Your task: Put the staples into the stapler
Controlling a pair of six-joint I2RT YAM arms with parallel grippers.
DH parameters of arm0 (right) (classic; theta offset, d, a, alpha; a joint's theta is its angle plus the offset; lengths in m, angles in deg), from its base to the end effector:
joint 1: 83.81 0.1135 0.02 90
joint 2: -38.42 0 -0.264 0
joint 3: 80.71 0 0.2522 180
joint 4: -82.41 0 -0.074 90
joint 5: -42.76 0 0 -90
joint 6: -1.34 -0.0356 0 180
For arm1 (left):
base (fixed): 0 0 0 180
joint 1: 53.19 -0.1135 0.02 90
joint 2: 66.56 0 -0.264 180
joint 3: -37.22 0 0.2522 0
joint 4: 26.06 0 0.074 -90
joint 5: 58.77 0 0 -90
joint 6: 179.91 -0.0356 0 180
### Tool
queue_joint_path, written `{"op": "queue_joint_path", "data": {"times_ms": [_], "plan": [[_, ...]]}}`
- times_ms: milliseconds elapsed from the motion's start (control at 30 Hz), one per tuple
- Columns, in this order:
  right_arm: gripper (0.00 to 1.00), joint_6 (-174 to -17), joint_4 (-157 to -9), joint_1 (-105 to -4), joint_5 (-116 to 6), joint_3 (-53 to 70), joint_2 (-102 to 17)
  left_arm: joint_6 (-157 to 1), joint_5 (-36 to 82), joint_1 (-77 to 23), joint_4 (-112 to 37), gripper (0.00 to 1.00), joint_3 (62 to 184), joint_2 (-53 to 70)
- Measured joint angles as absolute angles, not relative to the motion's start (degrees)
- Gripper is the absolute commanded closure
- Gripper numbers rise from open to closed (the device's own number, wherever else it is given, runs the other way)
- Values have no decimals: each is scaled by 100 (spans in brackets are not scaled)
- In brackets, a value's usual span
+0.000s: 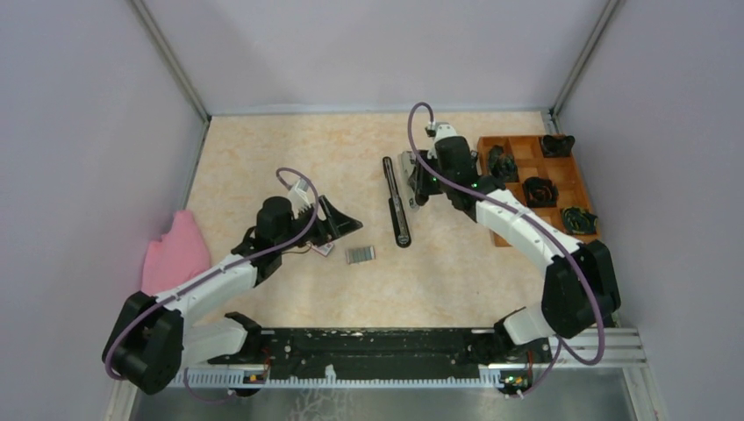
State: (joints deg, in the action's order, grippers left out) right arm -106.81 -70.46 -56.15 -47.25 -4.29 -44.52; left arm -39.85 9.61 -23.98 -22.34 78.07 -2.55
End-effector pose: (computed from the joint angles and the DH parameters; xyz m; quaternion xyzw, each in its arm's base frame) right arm 0.2917 0.1529 0.2861 -0.0731 0.8785 0.1838 0.4349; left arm 0.2006 -0.1272 0.2160 -0.0386 0.8082 -0.4798 0.3392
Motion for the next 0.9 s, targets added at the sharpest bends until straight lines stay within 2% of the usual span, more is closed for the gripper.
{"op": "queue_joint_path", "data": {"times_ms": [300, 567, 900], "plan": [[100, -11269, -7726, -5508, -5241, -1046, -3947, -3911, 958, -2190, -2016, 22, 8253, 246], [100, -11621, -8180, -5012, -5313, -1319, -3921, -3917, 1037, -1941, -1799, 39, 8732, 700], [100, -11883, -8493, -4688, -5243, -1382, -3868, -4005, 1236, -1770, -1801, 52, 8976, 1046]]}}
